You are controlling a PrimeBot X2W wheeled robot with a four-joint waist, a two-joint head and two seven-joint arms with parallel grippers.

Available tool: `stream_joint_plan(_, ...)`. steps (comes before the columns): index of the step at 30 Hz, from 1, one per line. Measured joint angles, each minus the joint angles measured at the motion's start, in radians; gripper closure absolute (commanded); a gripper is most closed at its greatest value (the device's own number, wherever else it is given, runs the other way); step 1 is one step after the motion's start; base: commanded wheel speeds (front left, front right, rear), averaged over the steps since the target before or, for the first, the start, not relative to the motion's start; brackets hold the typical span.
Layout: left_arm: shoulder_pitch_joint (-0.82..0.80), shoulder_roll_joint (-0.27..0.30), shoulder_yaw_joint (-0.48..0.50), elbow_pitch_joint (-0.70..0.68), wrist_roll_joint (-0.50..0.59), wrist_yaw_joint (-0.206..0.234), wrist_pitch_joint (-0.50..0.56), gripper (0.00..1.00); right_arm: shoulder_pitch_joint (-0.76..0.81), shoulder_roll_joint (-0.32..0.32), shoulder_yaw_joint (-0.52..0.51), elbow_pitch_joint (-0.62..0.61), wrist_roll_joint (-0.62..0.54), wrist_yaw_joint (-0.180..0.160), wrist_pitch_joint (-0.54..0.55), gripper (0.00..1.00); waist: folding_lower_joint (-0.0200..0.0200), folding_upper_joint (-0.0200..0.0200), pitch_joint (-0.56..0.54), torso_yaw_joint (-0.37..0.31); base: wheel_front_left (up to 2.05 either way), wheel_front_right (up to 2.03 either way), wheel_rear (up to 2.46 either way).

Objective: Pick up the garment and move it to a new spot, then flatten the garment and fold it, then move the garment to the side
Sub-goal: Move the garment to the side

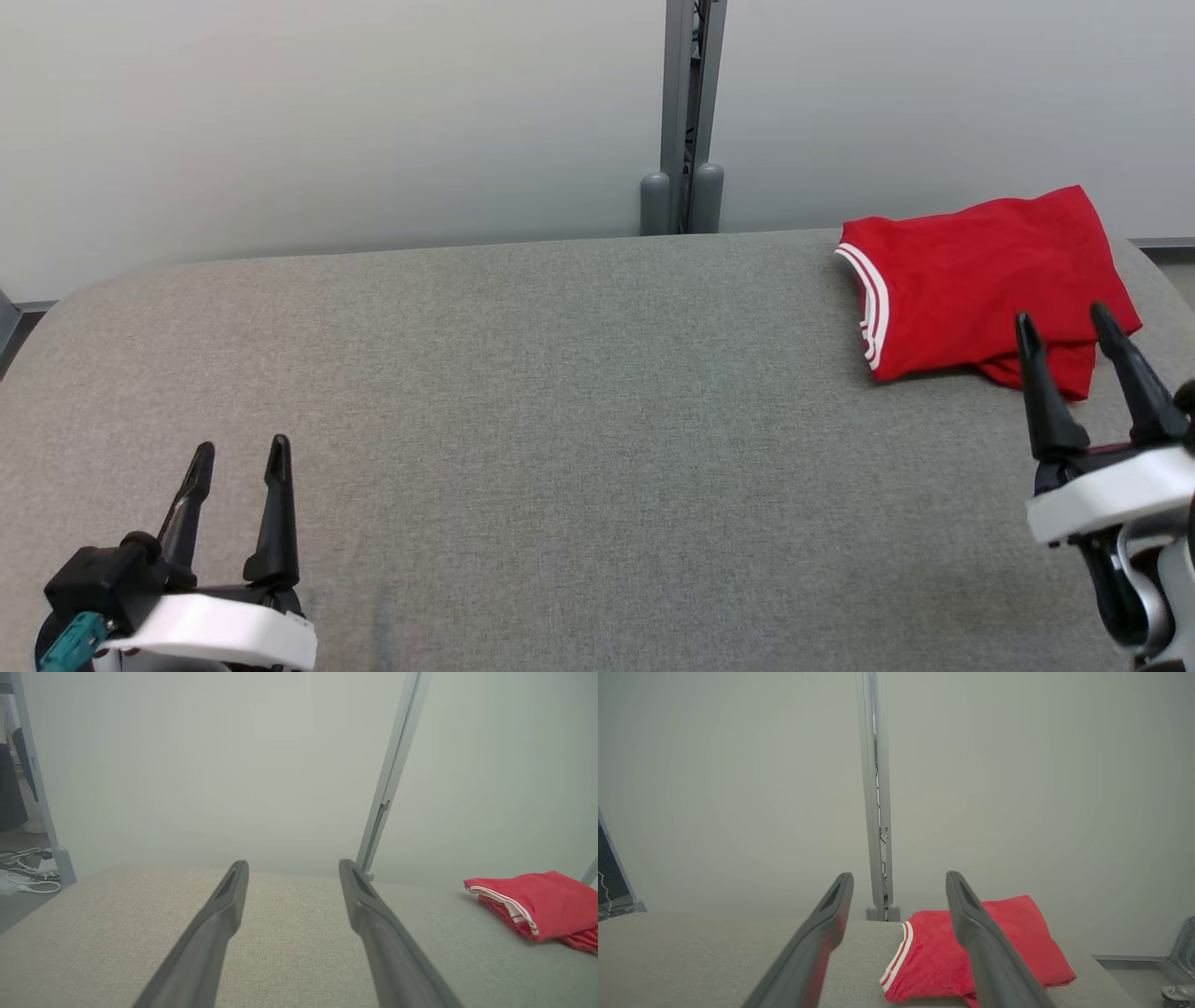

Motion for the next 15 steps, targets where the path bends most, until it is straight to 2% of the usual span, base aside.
stream_joint_plan(5,0.050,-0.033,0.061,-0.005,0.042,-0.005,0.000,0.00,0.131,0.061,-0.044,-0.089,-0.004,0.000,-0.004,0.00,0.0000,0.0000,-0.005,0.011,0.00,0.00,0.00)
stream_joint_plan(8,0.066,-0.057,0.082,0.002,0.067,-0.025,0.000,0.00,0.184,0.105,-0.072,-0.131,0.010,0.000,-0.006,0.00,0.0000,0.0000,-0.007,0.022,0.00,0.00,0.00)
stream_joint_plan(15,0.073,-0.119,0.112,0.033,0.126,-0.086,0.000,0.00,0.276,0.172,-0.137,-0.153,-0.035,0.000,-0.010,0.00,-0.0001,0.0000,-0.009,0.049,0.00,0.00,0.00)
